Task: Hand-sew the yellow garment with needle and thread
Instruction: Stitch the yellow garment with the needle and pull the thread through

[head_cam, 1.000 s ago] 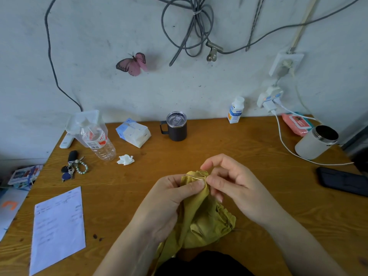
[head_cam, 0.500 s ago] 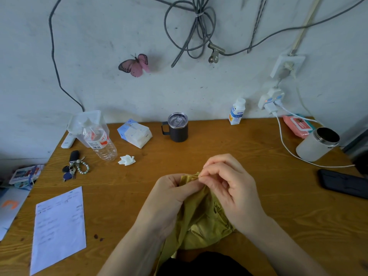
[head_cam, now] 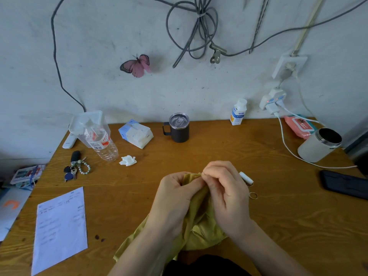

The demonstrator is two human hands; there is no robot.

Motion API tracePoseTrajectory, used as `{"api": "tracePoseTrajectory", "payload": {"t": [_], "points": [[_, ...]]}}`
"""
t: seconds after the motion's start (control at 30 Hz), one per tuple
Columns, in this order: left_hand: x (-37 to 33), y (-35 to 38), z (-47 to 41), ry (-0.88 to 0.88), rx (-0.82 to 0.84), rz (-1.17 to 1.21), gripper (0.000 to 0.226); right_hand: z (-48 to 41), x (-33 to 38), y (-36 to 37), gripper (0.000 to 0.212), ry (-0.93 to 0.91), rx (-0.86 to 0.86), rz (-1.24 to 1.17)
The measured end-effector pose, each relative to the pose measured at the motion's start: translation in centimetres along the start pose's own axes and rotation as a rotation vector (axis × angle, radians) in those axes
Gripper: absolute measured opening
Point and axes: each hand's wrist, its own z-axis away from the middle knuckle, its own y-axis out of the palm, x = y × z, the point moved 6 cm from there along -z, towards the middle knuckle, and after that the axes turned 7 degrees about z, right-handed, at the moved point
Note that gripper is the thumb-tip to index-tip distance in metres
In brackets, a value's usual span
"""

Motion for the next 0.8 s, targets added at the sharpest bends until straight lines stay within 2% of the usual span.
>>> {"api": "tracePoseTrajectory", "payload": {"t": [0.1,0.23,0.33,0.4,0.47,0.57,0.63,0.73,0.8], "points": [[0.0,-0.2,0.0,0.012,-0.019,0.035,0.025,-0.4,0.0,0.4,0.024,0.022,0.032,0.047],[0.7,-0.1,-0.1,-0.049,-0.045,0.009,0.027,-0.2,0.6,0.7,0.025,-0.093,0.012,0.178],[1.3,0.3,0.0,-0.114,-0.046,0.032,0.027,-0.1,1.4,0.6,0.016,-0.204,-0.028,0.161],[2.0,0.9,0.4,-0.166,-0.004,0.081,0.022,-0.3,1.6,0.7,0.012,-0.196,-0.026,0.101],[2.0,1.0,0.6,-0.15,0.004,0.121,0.021,-1.2,0.8,0.6,0.014,-0.01,-0.014,-0.061],[1.2,0.2,0.4,-0.082,-0.036,0.163,0.02,-1.9,-1.3,1.0,0.018,0.407,0.098,-0.516],[0.7,-0.4,0.2,-0.038,-0.048,0.166,0.02,-1.8,-2.4,1.0,0.02,0.612,0.131,-0.726],[0.1,-1.4,0.1,-0.002,-0.083,0.179,0.02,-1.3,-4.0,0.9,0.024,0.848,0.1,-0.952],[-0.3,-1.7,0.2,0.02,-0.091,0.186,0.02,-1.3,-5.1,0.3,0.025,0.941,0.035,-1.077]]}}
